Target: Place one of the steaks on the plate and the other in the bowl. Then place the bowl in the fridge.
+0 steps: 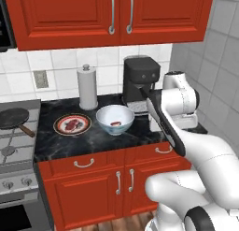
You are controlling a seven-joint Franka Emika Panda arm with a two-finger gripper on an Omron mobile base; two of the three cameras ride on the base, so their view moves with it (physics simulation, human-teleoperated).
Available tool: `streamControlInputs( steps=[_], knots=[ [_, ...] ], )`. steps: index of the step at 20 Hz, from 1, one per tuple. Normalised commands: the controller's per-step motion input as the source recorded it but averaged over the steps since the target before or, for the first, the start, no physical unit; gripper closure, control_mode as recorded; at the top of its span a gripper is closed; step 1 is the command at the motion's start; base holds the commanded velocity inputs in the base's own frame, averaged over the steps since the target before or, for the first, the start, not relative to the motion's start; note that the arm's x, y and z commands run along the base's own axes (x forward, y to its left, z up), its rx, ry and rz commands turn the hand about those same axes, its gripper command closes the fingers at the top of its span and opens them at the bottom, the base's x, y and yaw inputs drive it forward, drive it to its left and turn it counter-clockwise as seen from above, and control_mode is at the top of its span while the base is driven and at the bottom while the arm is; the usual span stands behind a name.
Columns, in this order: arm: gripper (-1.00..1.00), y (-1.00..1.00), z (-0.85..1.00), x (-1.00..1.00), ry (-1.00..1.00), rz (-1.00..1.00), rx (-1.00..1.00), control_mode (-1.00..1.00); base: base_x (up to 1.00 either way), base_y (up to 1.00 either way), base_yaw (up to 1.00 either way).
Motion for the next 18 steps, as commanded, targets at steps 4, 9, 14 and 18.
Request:
streamControlInputs(
  steps=[4, 9, 14, 18],
  knots=[
    [-1.0, 0.0, 0.0, 0.0, 0.0, 0.0, 0.0, 1.0, 0.62, 0.35, 0.0],
    [-1.0, 0.0, 0.0, 0.0, 0.0, 0.0, 0.0, 1.0, 0.13, 0.5, -0.05],
    [-1.0, 0.0, 0.0, 0.0, 0.0, 0.0, 0.0, 1.0, 0.3, 0.2, 0.0],
    [-1.0, 0.0, 0.0, 0.0, 0.0, 0.0, 0.0, 1.0, 0.5, 0.23, 0.0]
  ],
)
